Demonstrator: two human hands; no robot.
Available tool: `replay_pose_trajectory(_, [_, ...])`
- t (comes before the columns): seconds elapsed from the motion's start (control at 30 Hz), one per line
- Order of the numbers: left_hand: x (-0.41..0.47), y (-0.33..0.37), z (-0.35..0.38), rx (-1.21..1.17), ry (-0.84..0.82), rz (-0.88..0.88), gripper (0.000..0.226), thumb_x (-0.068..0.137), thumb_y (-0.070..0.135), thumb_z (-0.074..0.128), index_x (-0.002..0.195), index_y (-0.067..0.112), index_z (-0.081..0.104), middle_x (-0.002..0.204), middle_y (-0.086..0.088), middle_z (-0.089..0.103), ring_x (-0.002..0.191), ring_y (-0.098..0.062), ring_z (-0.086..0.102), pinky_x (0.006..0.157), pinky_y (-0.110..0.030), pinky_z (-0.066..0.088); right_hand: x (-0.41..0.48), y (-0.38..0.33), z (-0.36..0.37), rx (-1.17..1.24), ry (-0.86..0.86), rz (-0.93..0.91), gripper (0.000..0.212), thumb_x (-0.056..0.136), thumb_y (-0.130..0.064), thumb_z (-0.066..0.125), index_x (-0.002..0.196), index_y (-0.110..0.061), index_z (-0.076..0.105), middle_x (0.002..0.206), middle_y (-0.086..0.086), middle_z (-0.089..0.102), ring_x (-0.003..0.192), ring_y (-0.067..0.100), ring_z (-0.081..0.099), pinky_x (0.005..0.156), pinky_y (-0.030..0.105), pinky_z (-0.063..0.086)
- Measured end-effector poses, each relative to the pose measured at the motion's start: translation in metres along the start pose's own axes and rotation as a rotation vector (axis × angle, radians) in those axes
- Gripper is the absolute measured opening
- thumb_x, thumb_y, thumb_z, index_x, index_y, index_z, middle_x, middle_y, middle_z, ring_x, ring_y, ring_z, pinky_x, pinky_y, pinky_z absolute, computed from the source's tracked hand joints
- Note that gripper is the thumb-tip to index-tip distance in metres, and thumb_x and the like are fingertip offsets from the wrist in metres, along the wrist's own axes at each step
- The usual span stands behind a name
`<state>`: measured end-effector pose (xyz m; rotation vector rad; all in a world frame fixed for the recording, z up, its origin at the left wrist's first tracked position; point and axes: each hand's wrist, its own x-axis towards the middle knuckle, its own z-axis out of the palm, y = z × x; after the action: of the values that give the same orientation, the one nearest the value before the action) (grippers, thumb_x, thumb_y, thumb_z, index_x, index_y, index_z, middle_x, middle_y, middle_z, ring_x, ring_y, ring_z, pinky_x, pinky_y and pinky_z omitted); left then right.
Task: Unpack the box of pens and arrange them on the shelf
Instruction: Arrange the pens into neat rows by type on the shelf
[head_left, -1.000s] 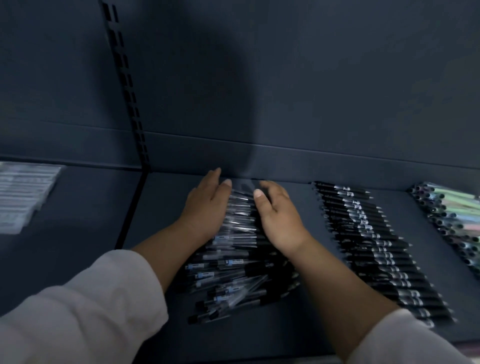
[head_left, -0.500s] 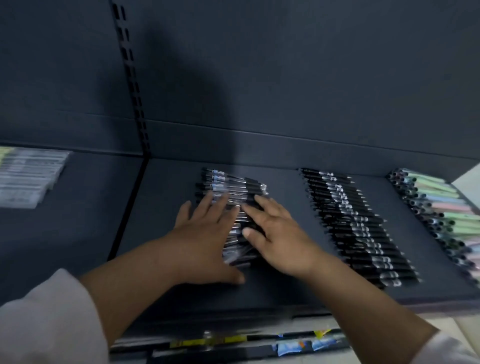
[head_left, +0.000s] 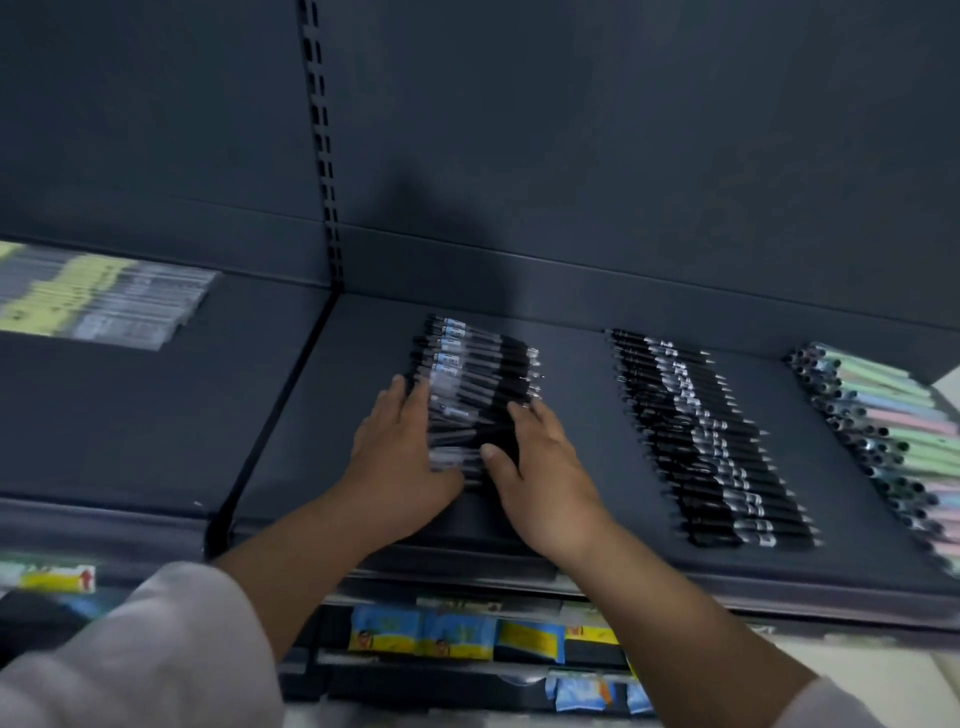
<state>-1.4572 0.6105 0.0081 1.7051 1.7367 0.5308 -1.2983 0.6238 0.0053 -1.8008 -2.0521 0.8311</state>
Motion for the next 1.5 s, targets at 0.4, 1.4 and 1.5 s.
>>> replay_pose_trajectory(0.4, [-0.006,0.004,0.009,-0.187,-0.006,-0.039,0.088,0.091,0.013,0.055,0.152,0.026,-0.007,0.158,0.006,-0.017,0.144,-0.007,-0.013,0.117,-0.029,0.001,-0.02,0.002,-0.001,0.031,-0.077,-0.012,0.065,0.102,-0.028,0.041,0.154,-0.016,0.004,0.161,-0.004,-0.003,0.147,0.007,-0.002,0.108,0.013,0.0])
replay_pose_trajectory(1.4, [0.026,-0.012,-0.024,-0.038,0.03,-0.011,0.07,0.1,0.036,0.036,0.152,0.022,-0.009,0.159,0.004,-0.015,0.146,-0.011,-0.008,0.117,-0.029,-0.002,0.021,-0.009,-0.01,0.094,0.101,0.108,0.071,0.098,-0.05,0.037,0.153,-0.018,0.008,0.161,0.0,-0.006,0.148,0.015,-0.004,0.119,0.03,0.006])
replay_pose_trajectory(1.5, [0.044,-0.012,-0.028,-0.037,0.015,-0.007,0.068,0.101,0.036,0.033,0.151,0.022,-0.01,0.159,0.003,-0.016,0.146,-0.014,-0.008,0.118,-0.031,-0.003,0.039,-0.007,-0.012,0.138,0.086,0.085,0.071,0.098,-0.049,0.038,0.153,-0.019,0.007,0.161,-0.001,-0.007,0.148,0.013,-0.004,0.118,0.029,0.006])
